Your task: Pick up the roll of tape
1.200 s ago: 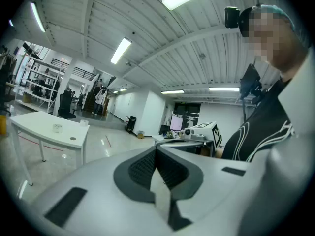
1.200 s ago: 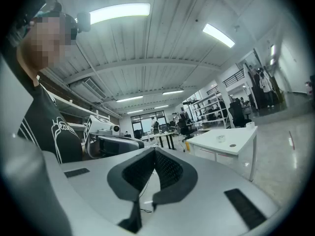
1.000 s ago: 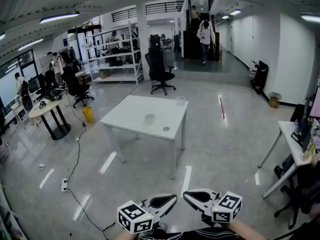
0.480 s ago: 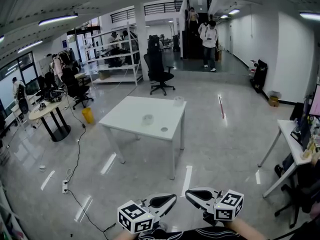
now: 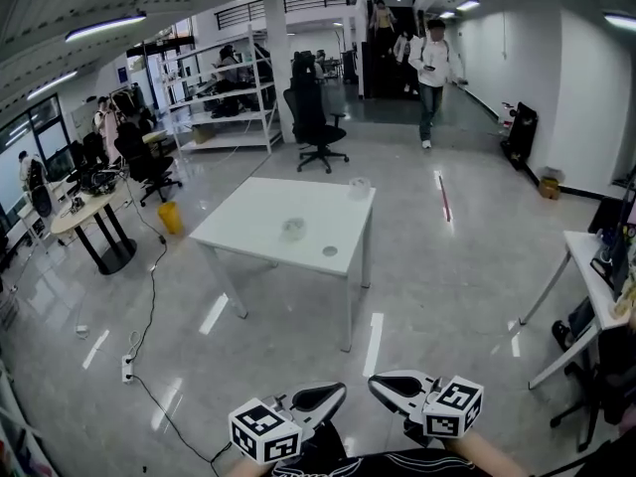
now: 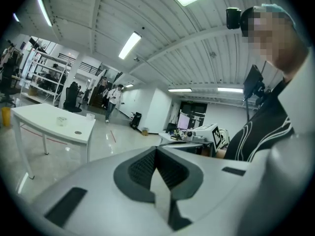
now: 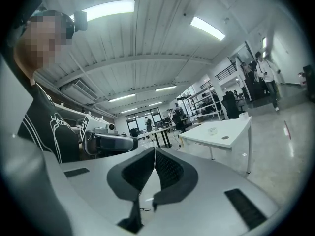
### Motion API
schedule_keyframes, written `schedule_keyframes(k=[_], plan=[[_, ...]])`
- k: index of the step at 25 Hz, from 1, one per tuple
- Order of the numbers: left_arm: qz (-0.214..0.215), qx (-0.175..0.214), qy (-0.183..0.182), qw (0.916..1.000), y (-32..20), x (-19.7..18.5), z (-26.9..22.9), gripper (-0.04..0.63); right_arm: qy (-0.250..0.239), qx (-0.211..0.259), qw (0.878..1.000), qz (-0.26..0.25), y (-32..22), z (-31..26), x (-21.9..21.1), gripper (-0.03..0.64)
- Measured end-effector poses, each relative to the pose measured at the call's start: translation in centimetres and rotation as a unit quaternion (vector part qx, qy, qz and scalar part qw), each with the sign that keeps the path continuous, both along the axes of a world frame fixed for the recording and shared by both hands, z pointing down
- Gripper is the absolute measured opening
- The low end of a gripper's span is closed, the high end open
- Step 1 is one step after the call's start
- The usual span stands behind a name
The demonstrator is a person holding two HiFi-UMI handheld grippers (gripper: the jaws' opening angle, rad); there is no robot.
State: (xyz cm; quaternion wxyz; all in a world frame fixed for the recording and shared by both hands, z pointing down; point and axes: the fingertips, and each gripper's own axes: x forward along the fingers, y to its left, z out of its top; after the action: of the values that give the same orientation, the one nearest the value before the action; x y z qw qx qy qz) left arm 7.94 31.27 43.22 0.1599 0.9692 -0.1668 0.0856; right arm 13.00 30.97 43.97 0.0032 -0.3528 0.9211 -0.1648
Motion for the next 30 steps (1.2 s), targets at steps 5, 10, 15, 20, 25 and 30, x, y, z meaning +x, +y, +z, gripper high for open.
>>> schedule_keyframes(k=[5,10,15,20,25,30], plan=[[0.003,-0.02,-0.001,0.9998,-7.1,-1.4,2.1,0.003,0.005,-0.019,1.0,0.003,-7.2,1.9,-1.3,0.014],[-0.008,-0.02,-0.01,0.9997,-18.3,-3.7,3.2,0.003,0.004,-0.035,0.999,0.007,-18.0,3.2,-3.4,0.014],[-0.014,-0.017,-0.036,0.9991,-30.0,-6.4,3.3,0.003,0.011,-0.04,0.999,0.001,-30.1,2.5,-5.7,0.014],[-0.029,-0.017,-0.036,0.9988,-39.6,-8.5,1.8,0.003,0.021,-0.031,0.999,-0.009,-39.3,1.1,-7.8,0.014],[-0.03,-0.018,-0.035,0.9987,-44.3,-8.7,2.1,0.003,0.032,-0.027,0.999,-0.007,-43.7,1.4,-7.8,0.014],[-0.031,-0.019,-0.032,0.9989,-46.3,-8.5,2.4,0.003,0.037,-0.033,0.999,-0.005,-45.8,2.2,-7.5,0.014]])
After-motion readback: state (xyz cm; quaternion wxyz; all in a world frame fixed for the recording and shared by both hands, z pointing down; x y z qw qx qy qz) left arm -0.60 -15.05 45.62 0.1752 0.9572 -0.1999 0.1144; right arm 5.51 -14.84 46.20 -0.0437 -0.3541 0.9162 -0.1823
